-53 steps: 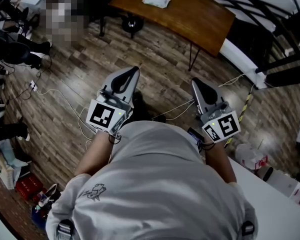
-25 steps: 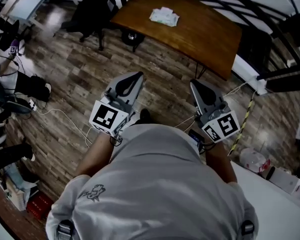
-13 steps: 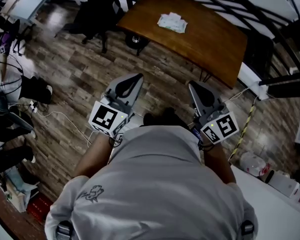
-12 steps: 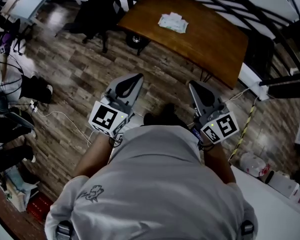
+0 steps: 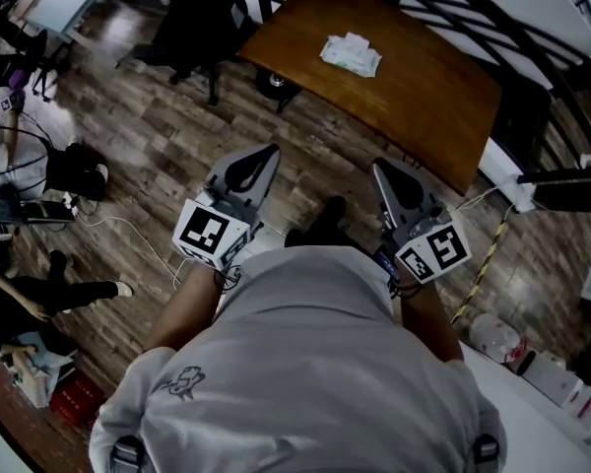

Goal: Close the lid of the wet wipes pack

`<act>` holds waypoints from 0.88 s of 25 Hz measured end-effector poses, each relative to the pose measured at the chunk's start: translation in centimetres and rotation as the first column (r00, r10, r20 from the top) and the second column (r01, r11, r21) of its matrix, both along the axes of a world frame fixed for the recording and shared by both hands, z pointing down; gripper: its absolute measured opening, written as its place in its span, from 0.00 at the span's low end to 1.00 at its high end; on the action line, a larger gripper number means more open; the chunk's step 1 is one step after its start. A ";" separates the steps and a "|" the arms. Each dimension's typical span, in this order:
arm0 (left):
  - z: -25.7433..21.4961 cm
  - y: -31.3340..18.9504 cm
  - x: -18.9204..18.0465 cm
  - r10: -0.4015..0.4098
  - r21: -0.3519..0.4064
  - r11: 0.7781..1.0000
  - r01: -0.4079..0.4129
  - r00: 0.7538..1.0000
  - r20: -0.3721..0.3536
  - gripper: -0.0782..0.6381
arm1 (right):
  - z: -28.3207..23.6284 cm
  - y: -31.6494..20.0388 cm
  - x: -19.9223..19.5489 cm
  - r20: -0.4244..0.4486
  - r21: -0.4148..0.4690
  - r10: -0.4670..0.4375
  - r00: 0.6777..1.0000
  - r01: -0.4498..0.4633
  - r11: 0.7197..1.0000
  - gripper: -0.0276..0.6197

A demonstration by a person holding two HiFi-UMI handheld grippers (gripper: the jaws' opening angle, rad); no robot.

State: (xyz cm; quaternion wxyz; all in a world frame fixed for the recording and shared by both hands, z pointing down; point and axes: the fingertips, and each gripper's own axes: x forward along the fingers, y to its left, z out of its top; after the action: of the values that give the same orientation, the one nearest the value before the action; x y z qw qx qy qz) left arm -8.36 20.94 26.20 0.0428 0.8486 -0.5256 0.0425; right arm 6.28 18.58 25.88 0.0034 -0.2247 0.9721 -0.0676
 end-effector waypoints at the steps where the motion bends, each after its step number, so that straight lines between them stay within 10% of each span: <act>1: 0.1 -0.6 -0.1 -0.003 0.000 1.000 0.003 1.000 -0.003 0.13 | 0.0 -0.6 -0.1 0.001 -0.001 -0.002 1.000 0.002 1.000 0.10; 22: 0.6 -17.0 8.4 0.093 0.004 0.996 -0.093 0.995 0.029 0.13 | 0.5 -14.8 6.3 0.008 -0.013 0.033 0.999 -0.033 0.999 0.10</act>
State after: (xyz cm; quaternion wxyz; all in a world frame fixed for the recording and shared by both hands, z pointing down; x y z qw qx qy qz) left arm 0.05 3.90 26.83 0.0311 0.8716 -0.4862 0.0552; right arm 12.55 3.75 26.37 0.0072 -0.2403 0.9678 -0.0746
